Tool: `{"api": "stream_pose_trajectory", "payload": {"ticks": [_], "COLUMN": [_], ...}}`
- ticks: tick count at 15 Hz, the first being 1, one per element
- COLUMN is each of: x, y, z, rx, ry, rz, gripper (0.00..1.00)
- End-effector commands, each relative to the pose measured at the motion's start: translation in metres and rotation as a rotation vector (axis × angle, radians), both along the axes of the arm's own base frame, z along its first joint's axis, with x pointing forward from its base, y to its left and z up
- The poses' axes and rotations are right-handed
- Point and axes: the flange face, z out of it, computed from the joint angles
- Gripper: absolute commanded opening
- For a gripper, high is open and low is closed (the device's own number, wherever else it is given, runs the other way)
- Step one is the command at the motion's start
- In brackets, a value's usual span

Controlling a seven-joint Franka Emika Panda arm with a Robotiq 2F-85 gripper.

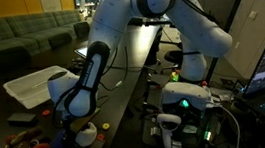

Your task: Use the white towel to push the objects on the table to the left, then put the towel in the bowl

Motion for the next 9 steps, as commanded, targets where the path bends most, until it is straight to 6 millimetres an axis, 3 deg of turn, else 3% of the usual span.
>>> {"api": "stream_pose_trajectory", "payload": {"ticks": [1, 5, 9], "x": [0.014, 0.028, 0.044], "y": [0.012, 0.002, -0.040], "z": [0.013, 0.049, 0.112], "rx": [0.040, 0.066, 0.128], "ry": [-0.021, -0.071, -0.114], "rz": [-0.006, -0.001, 0.002], "gripper": [0.00, 0.00, 0.00]}}
